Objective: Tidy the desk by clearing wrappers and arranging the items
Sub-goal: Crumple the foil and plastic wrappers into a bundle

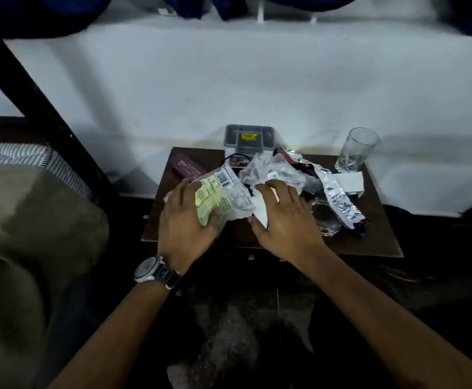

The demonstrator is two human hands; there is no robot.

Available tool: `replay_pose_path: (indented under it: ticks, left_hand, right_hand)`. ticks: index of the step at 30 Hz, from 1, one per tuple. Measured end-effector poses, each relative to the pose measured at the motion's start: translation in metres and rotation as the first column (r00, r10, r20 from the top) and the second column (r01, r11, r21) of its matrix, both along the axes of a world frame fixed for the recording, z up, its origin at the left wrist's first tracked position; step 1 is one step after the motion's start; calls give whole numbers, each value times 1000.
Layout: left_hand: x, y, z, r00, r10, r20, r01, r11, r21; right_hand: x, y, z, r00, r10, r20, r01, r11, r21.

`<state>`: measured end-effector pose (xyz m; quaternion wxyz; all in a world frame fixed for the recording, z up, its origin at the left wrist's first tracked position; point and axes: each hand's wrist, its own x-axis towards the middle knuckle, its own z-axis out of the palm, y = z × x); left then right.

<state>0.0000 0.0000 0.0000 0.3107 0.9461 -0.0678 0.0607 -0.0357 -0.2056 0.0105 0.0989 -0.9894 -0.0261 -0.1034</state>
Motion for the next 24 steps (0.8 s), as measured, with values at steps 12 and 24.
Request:
replay_pose_path:
  ticks: [12,24]
  left_hand:
    - [49,-4,-15,999,32,15,-27,970,-241]
    - [51,-39,17,942,-263,-210,-196,79,-977]
  right_hand:
    - [64,41,-35,950,294,-107,-309,937,-163]
    - [62,54,27,951,17,309,-276,495,824]
